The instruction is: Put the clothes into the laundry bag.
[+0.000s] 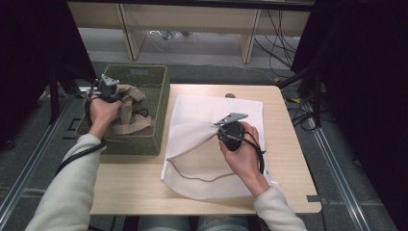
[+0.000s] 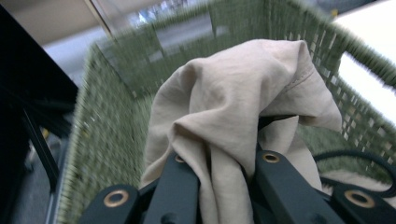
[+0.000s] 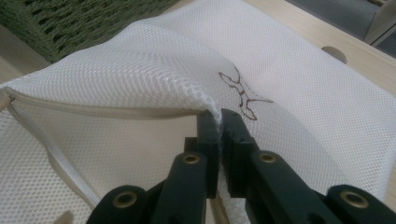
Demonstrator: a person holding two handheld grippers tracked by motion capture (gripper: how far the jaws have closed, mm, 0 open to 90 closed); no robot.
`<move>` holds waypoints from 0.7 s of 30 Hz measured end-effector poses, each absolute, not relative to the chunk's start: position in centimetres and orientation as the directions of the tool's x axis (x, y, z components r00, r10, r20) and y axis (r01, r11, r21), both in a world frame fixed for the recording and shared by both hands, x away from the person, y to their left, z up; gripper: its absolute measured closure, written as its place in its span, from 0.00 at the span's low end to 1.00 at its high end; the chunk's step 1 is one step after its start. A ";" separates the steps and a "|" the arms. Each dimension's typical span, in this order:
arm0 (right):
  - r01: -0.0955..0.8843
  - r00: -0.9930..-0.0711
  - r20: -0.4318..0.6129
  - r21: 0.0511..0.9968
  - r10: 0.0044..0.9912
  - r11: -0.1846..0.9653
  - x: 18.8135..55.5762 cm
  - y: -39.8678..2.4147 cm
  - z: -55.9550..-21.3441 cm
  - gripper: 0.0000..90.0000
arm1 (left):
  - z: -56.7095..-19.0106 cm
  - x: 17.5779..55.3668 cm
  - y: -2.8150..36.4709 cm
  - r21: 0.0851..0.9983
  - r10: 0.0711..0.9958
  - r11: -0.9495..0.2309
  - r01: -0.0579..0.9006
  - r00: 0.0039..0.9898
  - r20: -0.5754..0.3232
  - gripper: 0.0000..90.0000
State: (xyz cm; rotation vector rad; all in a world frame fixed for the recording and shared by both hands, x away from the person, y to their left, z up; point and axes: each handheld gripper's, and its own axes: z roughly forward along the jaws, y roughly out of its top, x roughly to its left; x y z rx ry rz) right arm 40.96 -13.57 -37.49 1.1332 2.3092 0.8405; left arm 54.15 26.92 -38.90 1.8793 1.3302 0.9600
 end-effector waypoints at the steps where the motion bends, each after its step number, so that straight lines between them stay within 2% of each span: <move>1: 0.551 -0.572 -0.111 0.681 0.812 0.482 41.0 -13.6 -37.5 0.97 | -38.5 53.9 26.9 0.836 0.954 -0.286 0.469 0.222 0.202 0.93; 8: 0.559 -0.562 -0.100 0.686 0.821 0.466 40.8 -13.5 -37.5 0.98 | -36.3 51.8 26.7 0.900 0.947 -0.299 0.317 0.213 0.240 0.93; 12: 0.533 -0.578 -0.128 0.689 0.806 0.492 41.0 -13.7 -37.5 0.98 | -34.9 50.4 26.4 0.918 0.938 -0.321 0.231 0.213 0.275 0.93; 21: 0.526 -0.574 -0.136 0.695 0.808 0.490 41.0 -13.7 -37.5 0.98 | -32.6 48.0 25.9 0.942 0.934 -0.316 0.113 0.213 0.288 0.93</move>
